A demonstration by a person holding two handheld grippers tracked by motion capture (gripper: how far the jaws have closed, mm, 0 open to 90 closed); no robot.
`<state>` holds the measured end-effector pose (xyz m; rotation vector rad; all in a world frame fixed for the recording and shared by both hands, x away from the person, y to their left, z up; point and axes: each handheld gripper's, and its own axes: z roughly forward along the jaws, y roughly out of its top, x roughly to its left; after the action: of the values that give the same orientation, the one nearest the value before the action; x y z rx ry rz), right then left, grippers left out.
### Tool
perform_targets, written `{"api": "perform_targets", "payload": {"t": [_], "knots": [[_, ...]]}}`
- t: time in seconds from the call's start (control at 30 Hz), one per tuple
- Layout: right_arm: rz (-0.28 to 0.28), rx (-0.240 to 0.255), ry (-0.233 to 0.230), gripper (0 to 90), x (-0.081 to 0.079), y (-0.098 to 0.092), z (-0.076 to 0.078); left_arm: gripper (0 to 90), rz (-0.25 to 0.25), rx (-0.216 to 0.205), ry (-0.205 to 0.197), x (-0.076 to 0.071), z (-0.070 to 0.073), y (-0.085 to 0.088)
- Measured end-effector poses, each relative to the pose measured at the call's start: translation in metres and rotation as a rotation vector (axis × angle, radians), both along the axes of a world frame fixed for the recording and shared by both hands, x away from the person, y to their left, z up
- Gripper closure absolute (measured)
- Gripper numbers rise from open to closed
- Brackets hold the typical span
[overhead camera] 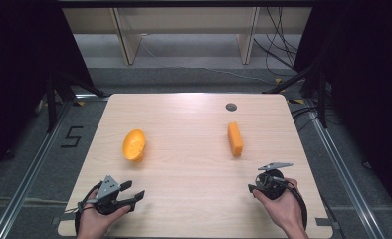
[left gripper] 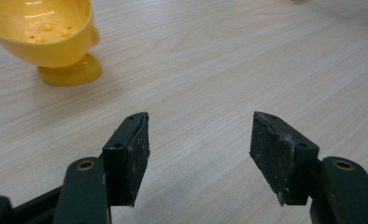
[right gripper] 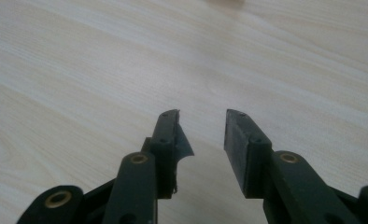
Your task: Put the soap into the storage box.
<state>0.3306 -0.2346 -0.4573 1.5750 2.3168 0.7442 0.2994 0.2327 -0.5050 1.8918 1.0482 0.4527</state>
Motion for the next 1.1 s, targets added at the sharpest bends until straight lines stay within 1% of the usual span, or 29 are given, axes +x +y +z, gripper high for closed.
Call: {"api": "perform_targets", "payload": {"t": [0.03,0.07,0.1,0.13,0.17,0.2,0.23,0.27,0.3,0.4,0.43,0.5,0.53,0.57,0.6,0.67,0.7,0.73,0.83,0.87,0.9,0.93,0.97,1.0,1.03,1.07,1.1], "knots": [[0.013,0.003,-0.015,63.2,0.002,-0.001,0.0,36.9,-0.003,0.004,-0.002,0.0,0.0,0.0],[0.007,-0.001,-0.018,61.9,0.003,0.0,0.001,36.9,-0.006,-0.001,-0.002,0.0,0.0,0.0],[-0.008,-0.002,-0.01,60.6,0.003,0.001,0.002,36.9,0.001,-0.01,0.005,-0.001,0.0,0.0],[-0.003,-0.008,-0.018,59.1,0.004,0.001,0.002,36.9,-0.011,0.005,-0.009,-0.001,0.001,0.001],[-0.001,-0.005,-0.017,58.4,0.004,0.002,0.003,36.9,-0.001,-0.016,-0.003,-0.002,0.0,-0.001],[-0.003,0.005,-0.013,56.7,0.005,0.003,0.002,36.9,-0.006,-0.013,0.002,-0.002,0.001,0.0],[-0.005,0.002,-0.023,55.3,0.005,0.004,0.003,36.9,-0.005,-0.01,0.001,-0.002,0.001,-0.001],[-0.009,0.001,-0.014,54.1,0.006,0.004,0.003,36.9,-0.022,0.002,-0.01,-0.001,0.001,0.0],[-0.018,-0.01,-0.015,52.7,0.007,0.005,0.004,36.9,-0.011,-0.015,-0.006,-0.002,0.0,-0.001],[-0.025,-0.003,-0.027,50.6,0.009,0.006,0.006,36.9,-0.014,-0.01,0.001,-0.002,0.0,-0.001],[-0.027,0.003,-0.034,49.1,0.011,0.008,0.01,36.9,-0.025,0.005,-0.006,-0.001,0.0,0.0],[-0.033,-0.006,-0.034,48.9,0.014,0.008,0.01,36.8,-0.024,0.004,-0.007,-0.001,0.0,0.0],[-0.035,-0.006,-0.037,47.7,0.017,0.009,0.014,36.8,-0.01,-0.009,-0.002,-0.002,0.0,-0.001],[-0.035,-0.006,-0.037,47.7,0.017,0.009,0.014,36.8,-0.01,-0.009,-0.002,-0.002,0.0,-0.001],[-0.031,-0.001,-0.041,47.3,0.022,0.011,0.017,36.8,-0.018,0.006,-0.007,-0.002,0.0,0.0],[-0.031,-0.009,-0.047,46.6,0.028,0.015,0.02,36.7,-0.011,0.003,-0.005,-0.002,0.0,0.0],[-0.022,-0.004,-0.049,46.2,0.031,0.016,0.022,36.7,-0.011,0.003,-0.005,-0.002,0.0,0.0],[-0.024,-0.01,-0.056,46.0,0.035,0.019,0.024,36.7,-0.002,-0.007,0.004,-0.003,-0.001,0.0],[-0.023,-0.012,-0.06,45.1,0.047,0.025,0.028,36.6,0.0,-0.009,0.003,-0.003,-0.001,0.0],[-0.023,-0.012,-0.06,45.1,0.047,0.025,0.028,36.6,0.0,-0.009,0.003,-0.003,-0.001,0.0],[-0.033,-0.009,-0.051,44.3,0.059,0.029,0.029,36.6,-0.001,-0.009,0.003,-0.003,-0.001,0.001],[-0.035,-0.009,-0.045,44.3,0.063,0.031,0.029,36.6,-0.002,-0.005,0.004,-0.003,-0.001,0.001],[-0.035,-0.009,-0.045,44.3,0.063,0.031,0.029,36.5,-0.002,-0.005,0.004,-0.003,-0.001,0.001],[-0.04,-0.022,-0.053,44.7,0.073,0.032,0.028,36.5,-0.008,0.004,-0.004,-0.004,0.0,0.002],[-0.042,-0.025,-0.05,44.7,0.078,0.033,0.027,36.5,0.0,-0.011,0.007,-0.004,-0.001,0.001],[-0.045,-0.03,-0.05,44.7,0.083,0.035,0.027,36.5,0.0,-0.011,0.007,-0.004,-0.001,0.001],[-0.045,-0.03,-0.05,44.7,0.083,0.035,0.027,36.5,-0.001,-0.011,0.006,-0.005,-0.001,0.002]]}}
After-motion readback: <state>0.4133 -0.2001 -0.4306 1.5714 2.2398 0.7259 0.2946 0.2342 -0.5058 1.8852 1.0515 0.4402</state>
